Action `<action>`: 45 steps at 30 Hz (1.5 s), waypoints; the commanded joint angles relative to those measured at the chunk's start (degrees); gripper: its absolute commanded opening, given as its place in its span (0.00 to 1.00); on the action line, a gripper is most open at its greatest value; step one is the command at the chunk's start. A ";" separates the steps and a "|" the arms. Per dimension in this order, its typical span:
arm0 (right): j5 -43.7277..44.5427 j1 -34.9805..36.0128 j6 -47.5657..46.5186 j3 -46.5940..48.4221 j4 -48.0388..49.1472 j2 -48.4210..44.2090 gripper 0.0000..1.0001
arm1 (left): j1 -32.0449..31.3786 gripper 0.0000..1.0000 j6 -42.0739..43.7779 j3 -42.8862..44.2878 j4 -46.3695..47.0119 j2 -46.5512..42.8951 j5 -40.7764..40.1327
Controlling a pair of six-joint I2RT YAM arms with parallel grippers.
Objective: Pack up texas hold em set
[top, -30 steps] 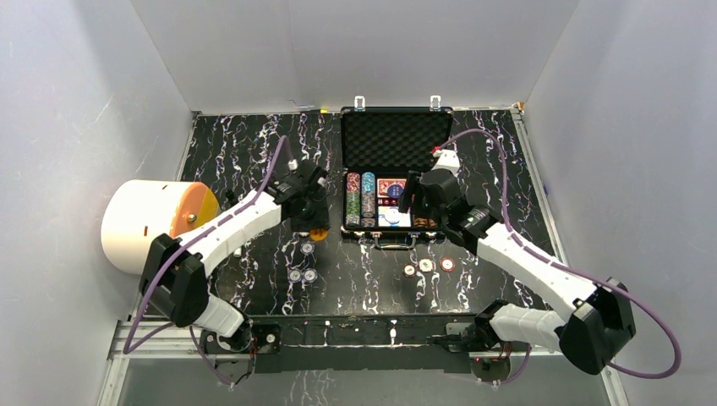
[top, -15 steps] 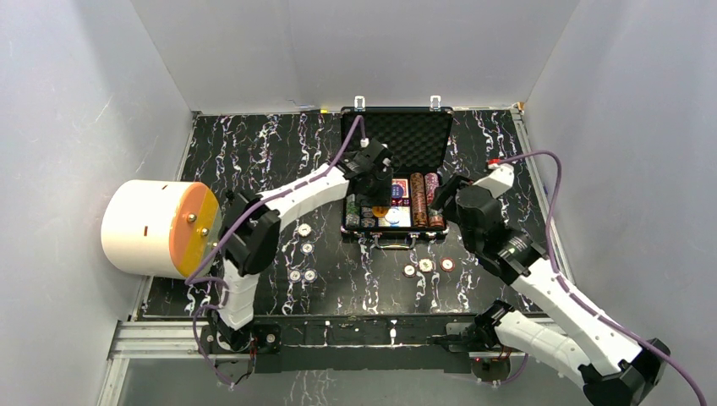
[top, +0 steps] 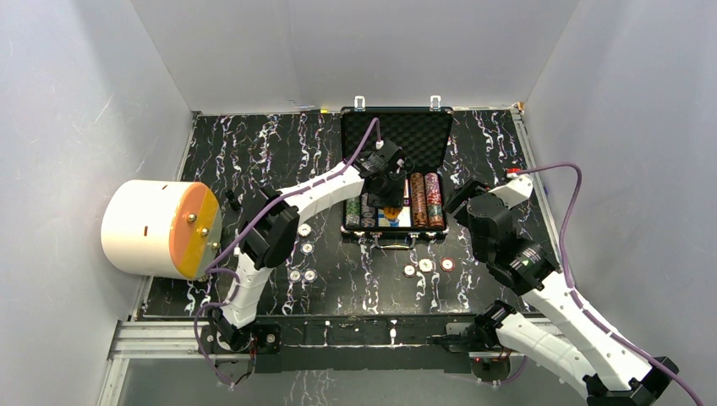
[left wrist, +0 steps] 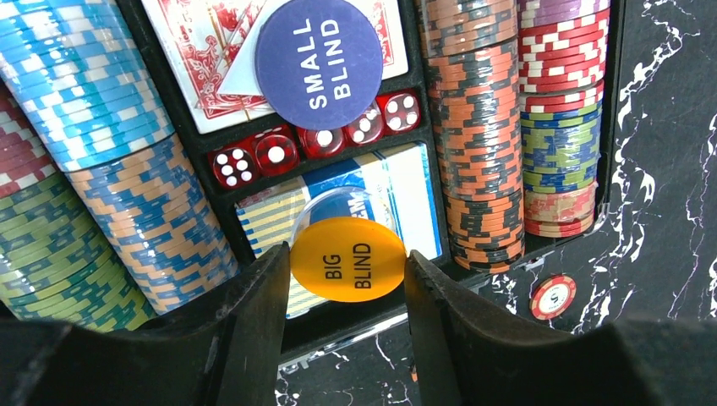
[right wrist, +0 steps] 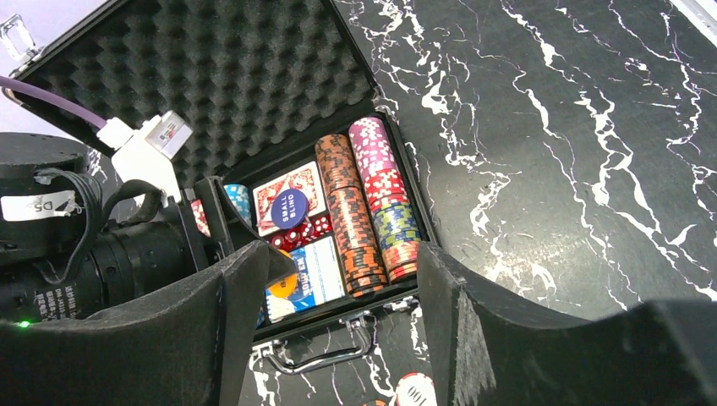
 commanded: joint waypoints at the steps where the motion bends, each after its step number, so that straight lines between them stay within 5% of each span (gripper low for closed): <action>1: 2.23 -0.18 0.46 0.15 0.65 -0.22 0.73 | -0.32 0.47 1.67 3.38 -4.02 -0.27 0.44; 8: 1.88 -0.13 0.01 -0.19 1.22 0.39 0.74 | -0.19 0.59 2.38 5.06 -4.69 0.50 5.06; 17: -2.76 -0.11 -3.85 1.33 1.30 2.18 0.79 | 0.43 0.68 4.51 3.17 -2.31 -10.12 -3.72; 28: -28.53 -0.20 -1.88 2.09 -11.44 13.70 0.83 | 3.31 0.90 7.97 -32.66 9.24 -48.07 -19.63; 35: -37.66 0.13 -1.93 1.30 -8.05 16.35 0.83 | 3.72 0.98 8.12 -50.15 11.19 -64.98 -17.98; 39: -36.85 0.42 -0.35 3.77 -5.79 21.16 0.83 | 4.73 0.98 3.88 -54.55 8.07 -64.94 -17.37; 45: -35.73 0.38 2.02 5.20 1.30 24.50 0.81 | 15.20 0.88 -1.86 -49.65 2.77 -51.01 -13.31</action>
